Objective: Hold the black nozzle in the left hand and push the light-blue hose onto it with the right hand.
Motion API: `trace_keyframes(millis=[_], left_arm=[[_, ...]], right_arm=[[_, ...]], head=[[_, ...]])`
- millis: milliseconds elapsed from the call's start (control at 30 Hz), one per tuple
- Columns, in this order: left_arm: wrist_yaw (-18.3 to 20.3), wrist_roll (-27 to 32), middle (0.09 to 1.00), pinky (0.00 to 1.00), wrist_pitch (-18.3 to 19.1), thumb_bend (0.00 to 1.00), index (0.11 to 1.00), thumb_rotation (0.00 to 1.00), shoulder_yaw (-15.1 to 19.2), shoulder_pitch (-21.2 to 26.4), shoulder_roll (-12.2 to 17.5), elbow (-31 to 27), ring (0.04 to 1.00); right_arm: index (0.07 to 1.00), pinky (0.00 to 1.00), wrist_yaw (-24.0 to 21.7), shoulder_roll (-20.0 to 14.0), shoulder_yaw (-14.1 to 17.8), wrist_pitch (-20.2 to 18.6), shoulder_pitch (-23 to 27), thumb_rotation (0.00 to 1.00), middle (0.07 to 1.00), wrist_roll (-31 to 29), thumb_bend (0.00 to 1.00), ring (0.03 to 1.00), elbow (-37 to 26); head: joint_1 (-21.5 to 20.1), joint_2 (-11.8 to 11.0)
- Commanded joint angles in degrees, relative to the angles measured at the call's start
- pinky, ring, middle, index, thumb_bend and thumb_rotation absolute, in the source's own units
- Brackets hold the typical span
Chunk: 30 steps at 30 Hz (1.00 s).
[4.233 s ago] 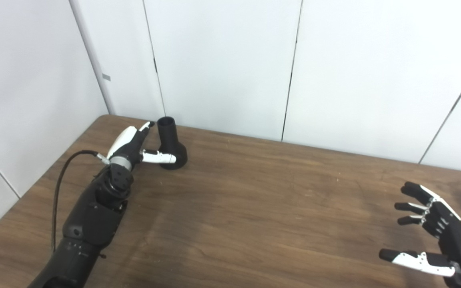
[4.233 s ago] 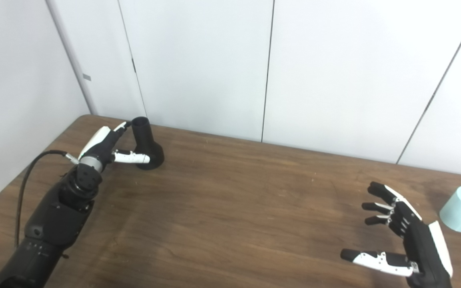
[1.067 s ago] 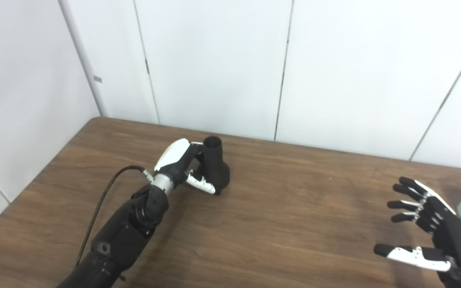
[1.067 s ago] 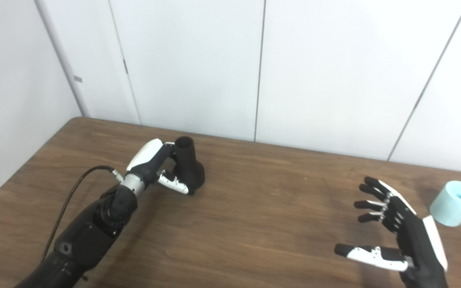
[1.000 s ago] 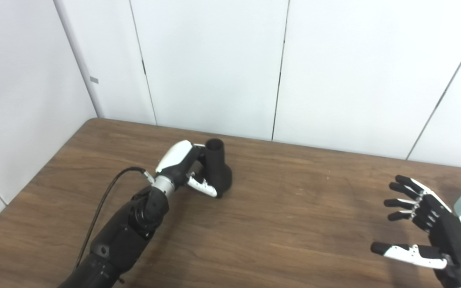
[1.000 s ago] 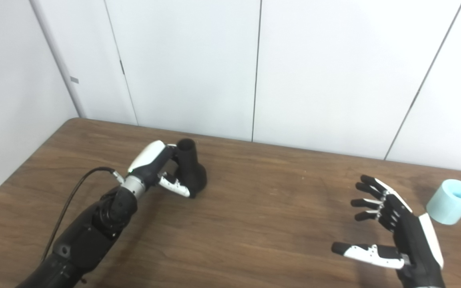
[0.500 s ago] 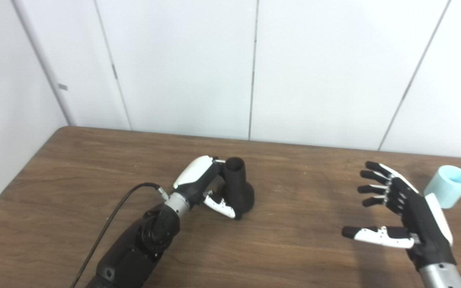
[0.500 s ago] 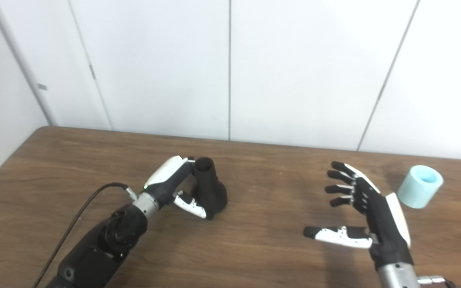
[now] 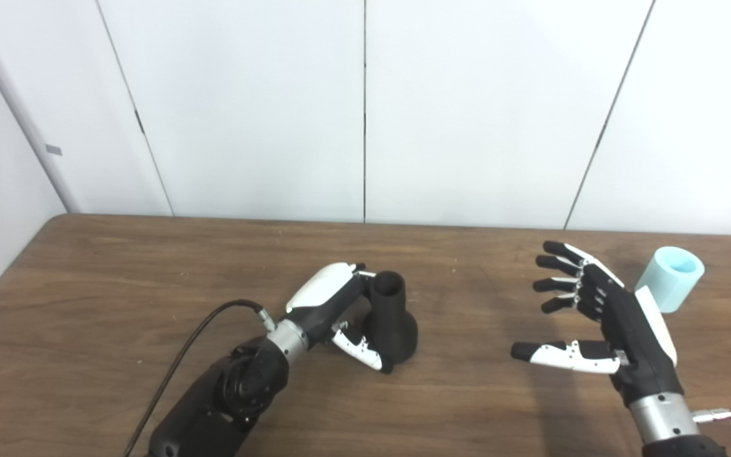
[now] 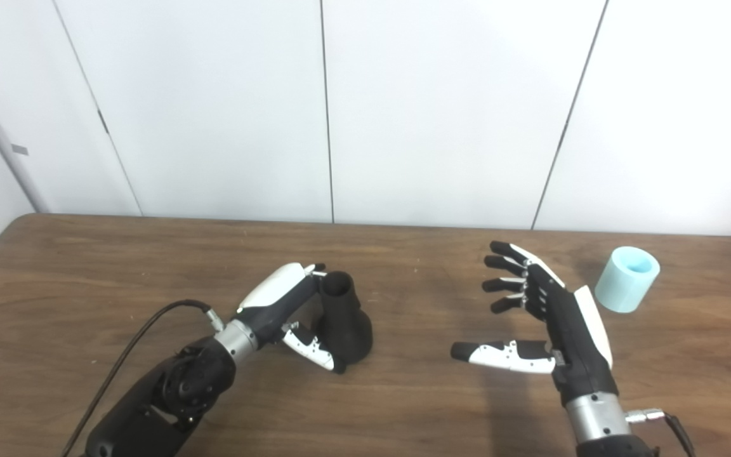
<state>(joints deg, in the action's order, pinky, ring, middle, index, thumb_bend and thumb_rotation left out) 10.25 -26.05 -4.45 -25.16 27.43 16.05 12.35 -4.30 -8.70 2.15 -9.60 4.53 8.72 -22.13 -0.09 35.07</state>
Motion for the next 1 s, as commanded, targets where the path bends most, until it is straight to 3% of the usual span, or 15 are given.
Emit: trace_keyframes(millis=[0, 300, 500, 600, 700, 733, 800, 867, 967], left_arm=[[4.45, 0.29, 0.468, 1.0, -0.78, 0.53, 0.496, 0.0, -2.32, -0.21, -1.36, 0.44, 0.6], [6.14, -1.01, 0.46, 1.0, -0.36, 0.53, 0.499, 0.0, -3.23, 0.15, -1.34, 1.71, 0.61], [6.43, -1.04, 0.452, 1.0, -0.95, 0.52, 0.502, 0.0, -3.31, 0.59, -0.71, 3.49, 0.617], [6.29, -1.08, 0.452, 1.0, -0.8, 0.52, 0.503, 0.0, -3.22, 0.71, -0.59, 3.84, 0.619], [5.87, -1.4, 0.453, 1.0, -0.84, 0.52, 0.502, 0.0, -3.05, 0.6, -0.23, 3.97, 0.62], [5.75, -1.39, 0.453, 1.0, -0.97, 0.53, 0.502, 0.0, -2.95, 0.55, -0.05, 4.04, 0.62], [5.43, -1.26, 0.458, 1.0, -1.41, 0.53, 0.501, 0.0, -2.6, 0.32, 0.46, 4.19, 0.621], [5.19, -1.14, 0.467, 1.0, -1.98, 0.53, 0.497, 0.0, -2.25, 0.09, 0.96, 4.35, 0.62], [4.76, -1.26, 0.482, 1.0, -3.83, 0.53, 0.49, 0.0, -1.88, -0.08, 2.03, 5.44, 0.62]], right_arm=[[0.817, 0.52, 1.01, 0.03, -0.06, 2.86, 1.76, 0.15, 0.783, 0.45, 0.74, 0.67, -1.45], [0.814, 0.52, 0.96, -0.42, 0.52, 1.51, 2.31, 0.16, 0.779, 0.82, 0.74, 0.665, -2.86], [0.812, 0.53, 0.21, -2.49, 2.96, -0.96, 3.56, 0.17, 0.777, -0.1, 0.74, 0.658, -5.97], [0.809, 0.52, -1.31, -6.34, 4.68, -4.72, 5.46, 0.16, 0.773, 0.58, 0.74, 0.653, -8.35], [0.811, 0.51, -4.59, -12.18, 5.21, -12.54, 8.12, 0.16, 0.774, 2.08, 0.75, 0.646, -11.5], [0.814, 0.51, -5.62, -13.71, 5.03, -14.9, 8.85, 0.16, 0.776, 2.47, 0.75, 0.644, -12.34], [0.837, 0.49, -10.66, -16.87, 6.26, -16.97, 10.67, 0.16, 0.784, 3.94, 0.78, 0.632, -13.24], [0.851, 0.47, -18.14, -18.71, 9.44, -17.33, 12.86, 0.16, 0.789, 6.85, 0.81, 0.619, -13.83], [0.861, 0.47, -33.36, -18.98, 15.69, -17.33, 19.0, 0.16, 0.805, 18.65, 0.85, 0.619, -13.35]], head=[[0.04, 0.06], [-4.66, 0.54], [-7.25, 0.32], [-9.76, -0.07], [-12.11, -0.42], [-14.67, -0.85], [-17.02, -1.23], [-19.17, -1.7], [-23.5, -3.14]])
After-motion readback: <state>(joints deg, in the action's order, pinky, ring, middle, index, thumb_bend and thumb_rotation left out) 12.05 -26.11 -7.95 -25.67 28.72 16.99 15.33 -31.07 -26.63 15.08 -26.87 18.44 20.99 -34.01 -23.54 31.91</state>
